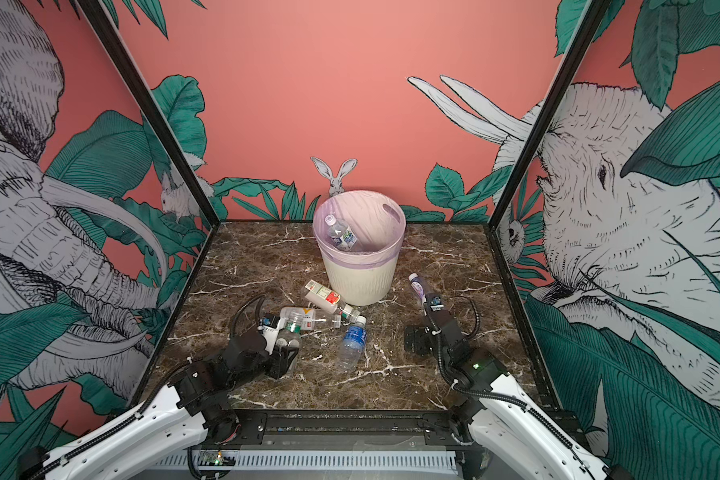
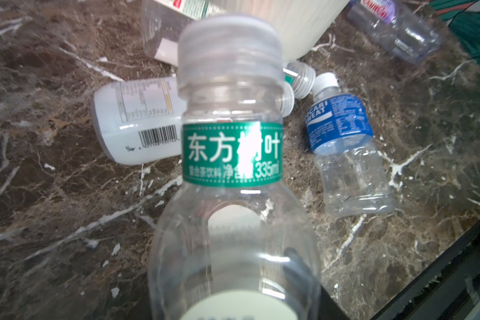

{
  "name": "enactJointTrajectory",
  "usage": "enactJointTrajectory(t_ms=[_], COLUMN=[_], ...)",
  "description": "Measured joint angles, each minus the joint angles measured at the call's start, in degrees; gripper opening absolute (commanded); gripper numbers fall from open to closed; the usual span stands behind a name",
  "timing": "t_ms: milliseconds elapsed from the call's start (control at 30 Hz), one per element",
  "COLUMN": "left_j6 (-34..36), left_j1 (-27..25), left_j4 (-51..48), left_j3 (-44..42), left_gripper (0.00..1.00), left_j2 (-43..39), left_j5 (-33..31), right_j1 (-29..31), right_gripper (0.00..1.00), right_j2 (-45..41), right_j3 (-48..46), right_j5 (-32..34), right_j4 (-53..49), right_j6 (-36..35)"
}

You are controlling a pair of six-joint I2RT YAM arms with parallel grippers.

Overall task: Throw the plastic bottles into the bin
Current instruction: 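Close the left gripper on the green-label tea bottle and lift it, then carry the tea bottle over the bin and open the left gripper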

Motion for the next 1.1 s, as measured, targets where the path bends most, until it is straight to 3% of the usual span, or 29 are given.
enactJointTrajectory(t_ms=[333,600,767,900,967,1033,1100], left_j6=[6.45,14.40,20.63,23.96,24.63,24.70,24.35], left_j1=[0.00,0.02,2.29,7.76,10.45,12.72,14.21], left_j4=[1.03,4.17,6.99,11.19,12.41,12.81,12.74], left_j3=[6.75,20.57,35.32,52.11,62.05,72.98,81.20], left_gripper=[0.52,0.55,0.56,0.58,0.71,0.94,1.00], left_j2=[-4.68,3.02,16.06,32.44,41.92,52.61,61.29], left_j5=[-4.66,-7.58,-4.59,3.04,7.21,11.82,15.04], right_j1=[-0.04,-0.28,-0.33,-0.35,-0.35,-0.37,-0.37], right_gripper=[0.99,0.99,0.98,0.98,0.98,0.99,0.99], right_j2=[0.00,-0.04,0.00,0.00,0.11,0.39,0.76], right_j3=[0.76,2.23,3.63,5.18,5.81,6.56,7.58], right_j5=[-0.90,-1.16,-1.40,-1.77,-1.92,-1.88,-1.66], right_j4=[0.37,0.48,0.46,0.48,0.48,0.42,0.07], right_j6=[-0.87,-1.36,-1.86,-1.90,-1.88,-1.86,-1.84])
